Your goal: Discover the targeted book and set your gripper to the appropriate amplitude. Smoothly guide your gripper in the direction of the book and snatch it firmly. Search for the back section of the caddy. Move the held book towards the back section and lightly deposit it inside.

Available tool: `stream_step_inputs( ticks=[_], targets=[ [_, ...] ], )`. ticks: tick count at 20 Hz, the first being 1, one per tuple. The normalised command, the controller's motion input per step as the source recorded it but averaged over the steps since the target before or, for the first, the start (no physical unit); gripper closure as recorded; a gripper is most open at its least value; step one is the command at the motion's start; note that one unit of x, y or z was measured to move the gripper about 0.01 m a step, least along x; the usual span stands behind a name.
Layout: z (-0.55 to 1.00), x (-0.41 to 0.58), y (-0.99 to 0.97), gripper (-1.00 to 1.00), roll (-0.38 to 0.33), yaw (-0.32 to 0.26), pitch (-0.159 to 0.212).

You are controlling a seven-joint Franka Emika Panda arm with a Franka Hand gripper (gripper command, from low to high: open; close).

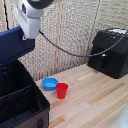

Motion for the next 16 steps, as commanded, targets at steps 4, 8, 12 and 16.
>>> stream_step_inputs(
  ticks=[4,8,12,16],
  targets=[
    [0.00,0.169,0.92,1.00,-0.013,-0.077,0.000],
    [0.00,0.161,0.92,1.00,-0.009,-0.074,0.000],
    [0.00,0.179,0.92,1.00,-0.012,-0.079,0.000],
    [0.02,0.196,0.77,-1.00,-0.078,-0.107,-0.028]
  ],
)
